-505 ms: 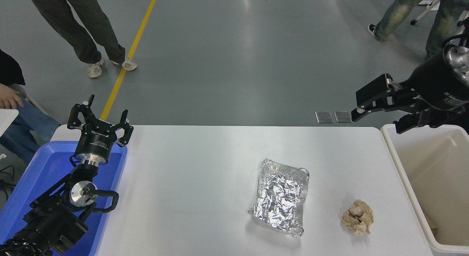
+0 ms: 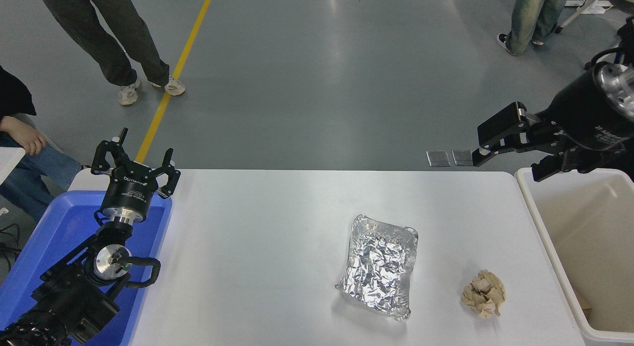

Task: Pick up foil plate and place in dustbin

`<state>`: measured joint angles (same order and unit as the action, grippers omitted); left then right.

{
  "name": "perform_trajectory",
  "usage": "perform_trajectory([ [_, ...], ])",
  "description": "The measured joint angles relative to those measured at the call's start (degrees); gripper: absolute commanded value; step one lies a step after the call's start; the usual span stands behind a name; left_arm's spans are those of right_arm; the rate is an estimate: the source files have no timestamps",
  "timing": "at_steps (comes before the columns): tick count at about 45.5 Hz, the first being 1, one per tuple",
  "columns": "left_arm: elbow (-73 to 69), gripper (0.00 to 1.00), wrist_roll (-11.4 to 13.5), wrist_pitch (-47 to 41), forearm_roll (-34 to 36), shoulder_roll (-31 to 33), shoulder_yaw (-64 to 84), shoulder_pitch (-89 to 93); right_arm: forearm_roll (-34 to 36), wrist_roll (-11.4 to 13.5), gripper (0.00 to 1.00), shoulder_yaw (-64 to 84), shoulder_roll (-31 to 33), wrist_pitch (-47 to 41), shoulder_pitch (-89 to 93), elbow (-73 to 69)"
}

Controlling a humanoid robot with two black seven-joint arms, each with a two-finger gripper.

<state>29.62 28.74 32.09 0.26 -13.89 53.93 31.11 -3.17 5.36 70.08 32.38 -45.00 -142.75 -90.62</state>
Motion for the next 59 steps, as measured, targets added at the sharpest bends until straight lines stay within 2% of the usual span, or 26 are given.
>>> perform_trajectory([
  [42, 0.0, 0.98, 0.0, 0.0, 0.0, 0.0, 0.0, 0.0, 0.2, 0.0, 1.00, -1.2, -4.6, 0.0, 2.5, 0.6],
  [59, 0.0, 0.98, 0.0, 0.0, 0.0, 0.0, 0.0, 0.1, 5.0, -0.2, 1.00, -1.2, -7.5, 0.0, 3.8, 2.6],
])
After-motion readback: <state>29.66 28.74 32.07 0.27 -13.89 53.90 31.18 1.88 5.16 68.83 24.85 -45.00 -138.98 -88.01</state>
